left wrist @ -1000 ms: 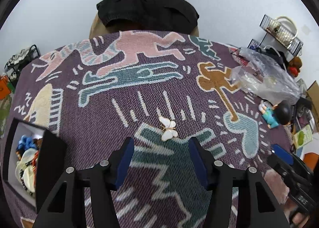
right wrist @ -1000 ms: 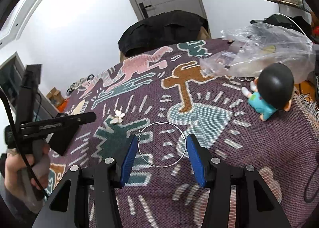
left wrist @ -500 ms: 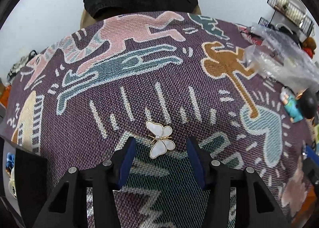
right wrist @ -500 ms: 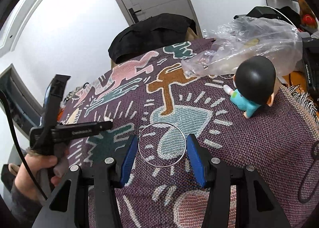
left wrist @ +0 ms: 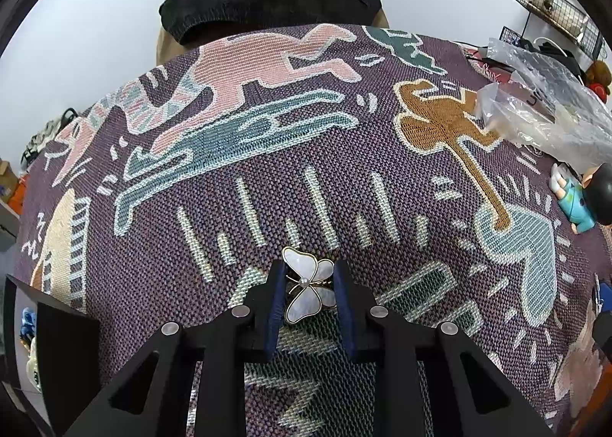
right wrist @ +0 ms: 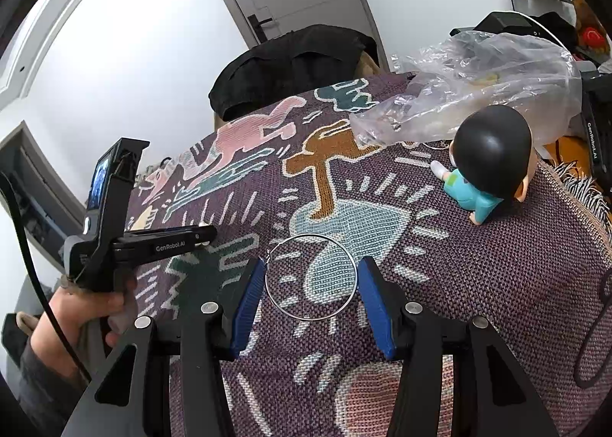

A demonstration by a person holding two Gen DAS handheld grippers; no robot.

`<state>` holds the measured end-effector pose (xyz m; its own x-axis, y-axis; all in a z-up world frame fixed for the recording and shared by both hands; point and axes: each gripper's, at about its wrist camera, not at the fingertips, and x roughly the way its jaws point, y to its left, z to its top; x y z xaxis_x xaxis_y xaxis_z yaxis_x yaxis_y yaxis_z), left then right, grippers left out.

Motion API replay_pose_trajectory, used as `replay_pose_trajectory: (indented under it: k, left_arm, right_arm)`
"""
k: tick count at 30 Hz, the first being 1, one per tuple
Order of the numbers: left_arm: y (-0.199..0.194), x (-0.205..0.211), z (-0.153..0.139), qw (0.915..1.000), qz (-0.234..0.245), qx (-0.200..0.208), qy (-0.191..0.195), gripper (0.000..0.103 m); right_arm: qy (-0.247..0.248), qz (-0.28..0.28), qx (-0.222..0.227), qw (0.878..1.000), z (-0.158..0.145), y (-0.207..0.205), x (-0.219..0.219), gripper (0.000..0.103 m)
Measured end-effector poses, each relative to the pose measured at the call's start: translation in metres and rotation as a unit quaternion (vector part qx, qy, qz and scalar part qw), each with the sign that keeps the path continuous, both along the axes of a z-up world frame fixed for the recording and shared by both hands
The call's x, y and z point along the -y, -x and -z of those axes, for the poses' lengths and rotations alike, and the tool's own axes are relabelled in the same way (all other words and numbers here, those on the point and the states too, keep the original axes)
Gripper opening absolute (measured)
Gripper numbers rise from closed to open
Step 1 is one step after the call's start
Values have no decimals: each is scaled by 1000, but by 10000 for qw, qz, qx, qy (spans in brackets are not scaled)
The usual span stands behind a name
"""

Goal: Organize jewelry
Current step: 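Carry the brooch and hoop to the black box and release both inside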

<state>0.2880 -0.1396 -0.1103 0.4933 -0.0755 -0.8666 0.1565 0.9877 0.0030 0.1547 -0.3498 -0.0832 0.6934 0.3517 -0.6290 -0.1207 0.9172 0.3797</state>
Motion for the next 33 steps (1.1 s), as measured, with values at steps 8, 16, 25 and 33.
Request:
replay_pose_trajectory:
  k: [8, 16, 25, 33]
  left_arm:
    - [15, -18, -19, 9996, -79, 196, 174, 27]
    - [39, -46, -56, 9981, -117, 540, 286, 27]
    - [68, -96, -95, 9935, -355, 958, 495, 27]
    - [89, -142, -105, 9907, -592, 1093, 560, 27]
  right_arm:
    - [30, -93, 35, 9999, -5, 1, -12, 51]
    - [51, -257, 173, 9995, -20, 2, -37, 51]
    - [136, -491, 394, 9979, -46, 3, -74, 51]
    - [235, -868, 574, 9943, -68, 0, -123, 51]
